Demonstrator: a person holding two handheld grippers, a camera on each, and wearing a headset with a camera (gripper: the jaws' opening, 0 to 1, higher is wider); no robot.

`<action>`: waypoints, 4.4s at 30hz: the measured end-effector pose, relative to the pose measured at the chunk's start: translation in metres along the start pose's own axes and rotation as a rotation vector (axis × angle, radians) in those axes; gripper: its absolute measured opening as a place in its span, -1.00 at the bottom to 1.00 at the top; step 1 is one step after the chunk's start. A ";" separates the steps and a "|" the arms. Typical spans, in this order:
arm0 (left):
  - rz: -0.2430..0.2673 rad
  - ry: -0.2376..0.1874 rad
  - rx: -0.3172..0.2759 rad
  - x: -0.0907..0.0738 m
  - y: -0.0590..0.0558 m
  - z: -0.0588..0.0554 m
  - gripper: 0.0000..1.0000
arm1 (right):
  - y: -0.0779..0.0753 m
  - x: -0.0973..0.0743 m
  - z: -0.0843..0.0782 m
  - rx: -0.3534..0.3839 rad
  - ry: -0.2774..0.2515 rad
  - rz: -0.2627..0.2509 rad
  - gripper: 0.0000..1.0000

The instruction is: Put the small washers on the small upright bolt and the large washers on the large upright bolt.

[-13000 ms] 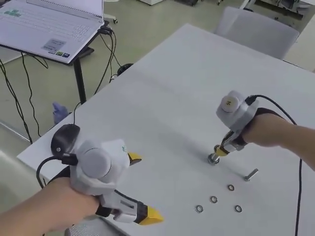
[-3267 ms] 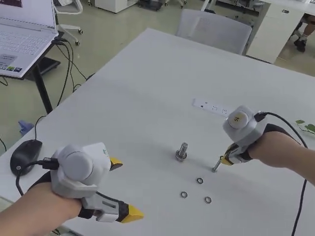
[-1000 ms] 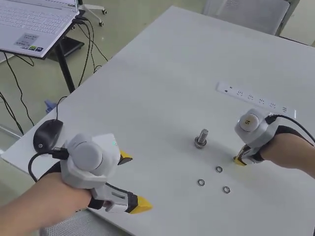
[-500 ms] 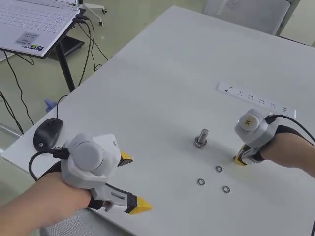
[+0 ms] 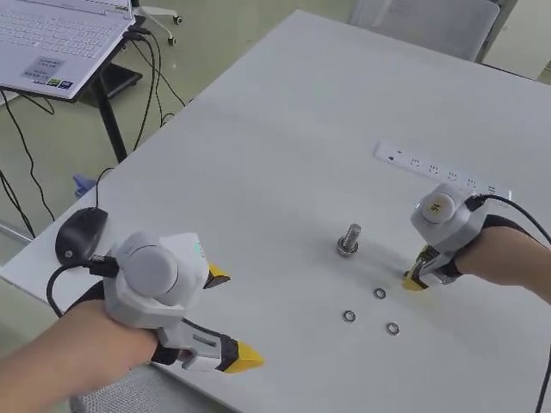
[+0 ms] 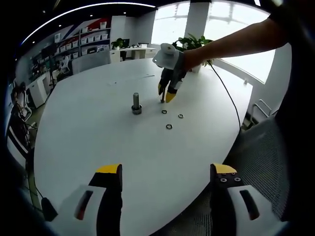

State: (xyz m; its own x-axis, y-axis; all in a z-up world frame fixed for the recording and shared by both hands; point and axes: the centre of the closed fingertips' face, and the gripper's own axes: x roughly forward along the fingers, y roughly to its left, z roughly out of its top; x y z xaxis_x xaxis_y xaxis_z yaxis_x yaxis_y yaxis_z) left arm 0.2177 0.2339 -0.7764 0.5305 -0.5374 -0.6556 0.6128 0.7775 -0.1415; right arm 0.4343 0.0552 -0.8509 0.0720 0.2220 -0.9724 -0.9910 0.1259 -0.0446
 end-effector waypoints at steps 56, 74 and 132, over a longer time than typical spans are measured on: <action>0.011 -0.106 0.028 -0.006 0.020 0.021 0.97 | 0.075 -0.051 0.011 0.081 -0.129 -0.017 -0.02; 0.018 -0.122 0.047 -0.008 0.016 0.028 0.84 | 0.095 -0.033 -0.003 0.037 -0.095 0.001 -0.04; -0.030 -0.056 0.060 -0.008 0.002 0.011 0.49 | 0.091 0.019 -0.018 0.054 0.026 0.013 -0.67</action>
State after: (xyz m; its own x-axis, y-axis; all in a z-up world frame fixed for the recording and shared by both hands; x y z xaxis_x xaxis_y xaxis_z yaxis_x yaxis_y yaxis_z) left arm 0.2210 0.2363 -0.7636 0.5423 -0.5786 -0.6092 0.6619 0.7408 -0.1145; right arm 0.3438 0.0536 -0.8774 0.0553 0.1986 -0.9785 -0.9843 0.1754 -0.0200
